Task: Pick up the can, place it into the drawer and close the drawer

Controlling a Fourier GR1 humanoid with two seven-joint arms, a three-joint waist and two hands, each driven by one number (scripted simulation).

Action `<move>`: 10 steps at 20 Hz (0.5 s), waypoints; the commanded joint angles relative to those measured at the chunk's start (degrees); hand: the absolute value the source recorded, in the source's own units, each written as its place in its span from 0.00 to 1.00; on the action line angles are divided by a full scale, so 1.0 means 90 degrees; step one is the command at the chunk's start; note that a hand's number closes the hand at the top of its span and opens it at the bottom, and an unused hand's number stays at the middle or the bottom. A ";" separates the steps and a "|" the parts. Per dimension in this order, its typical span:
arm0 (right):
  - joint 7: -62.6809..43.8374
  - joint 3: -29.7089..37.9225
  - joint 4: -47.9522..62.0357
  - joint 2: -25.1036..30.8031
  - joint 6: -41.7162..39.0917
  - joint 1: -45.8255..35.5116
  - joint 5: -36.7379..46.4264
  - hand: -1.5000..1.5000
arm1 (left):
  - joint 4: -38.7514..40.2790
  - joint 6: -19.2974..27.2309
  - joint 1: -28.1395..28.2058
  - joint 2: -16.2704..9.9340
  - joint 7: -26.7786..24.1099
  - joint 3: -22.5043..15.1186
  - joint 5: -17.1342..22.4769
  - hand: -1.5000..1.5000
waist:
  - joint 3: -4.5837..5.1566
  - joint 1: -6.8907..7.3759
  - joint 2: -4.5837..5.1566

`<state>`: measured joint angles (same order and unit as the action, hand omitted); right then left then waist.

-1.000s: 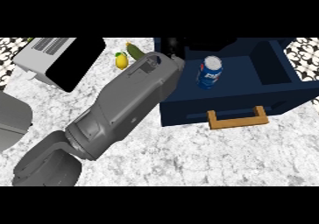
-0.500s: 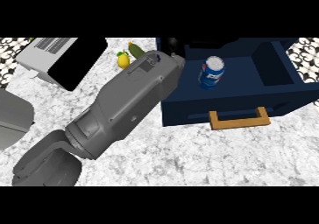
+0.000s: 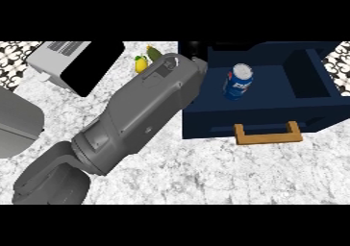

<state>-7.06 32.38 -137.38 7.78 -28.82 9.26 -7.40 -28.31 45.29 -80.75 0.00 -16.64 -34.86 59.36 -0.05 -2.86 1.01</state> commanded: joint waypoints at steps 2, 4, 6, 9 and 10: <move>0.0373 -0.0820 0.0127 -0.0051 0.0060 -0.0502 0.1769 0.00 | 0.0148 -0.0017 -0.0409 0.0000 0.0218 0.0139 0.0129 0.00 | -0.0003 0.0178 0.0008; -0.0067 -0.1521 0.0003 -0.0106 0.0281 -0.0914 0.2496 0.00 | -0.0115 0.0021 -0.0102 0.0000 0.0000 -0.0034 0.0208 0.00 | 0.0006 0.0197 0.0021; 0.0300 -0.1692 0.0402 -0.0007 0.0358 -0.1053 0.3193 0.00 | -0.0176 0.0012 -0.0004 0.0000 0.0159 0.0012 0.0177 0.00 | 0.0005 0.0319 -0.0035; 0.0332 -0.2322 0.0670 -0.0095 0.0651 -0.1332 0.4067 0.00 | 0.0036 -0.0195 0.0065 0.0000 0.0140 0.0143 0.0046 0.00 | 0.0007 0.0345 -0.0061; 0.0311 -0.2609 0.0991 -0.0179 0.0919 -0.1692 0.4494 0.00 | -0.0020 0.0021 -0.0134 0.0000 0.0279 0.0106 0.0017 0.00 | 0.0008 0.0417 -0.0061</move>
<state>-4.59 15.45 -132.69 6.83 -24.20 -0.93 22.61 -28.30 44.85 -81.61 0.00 -15.29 -34.08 60.16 0.00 -0.16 0.73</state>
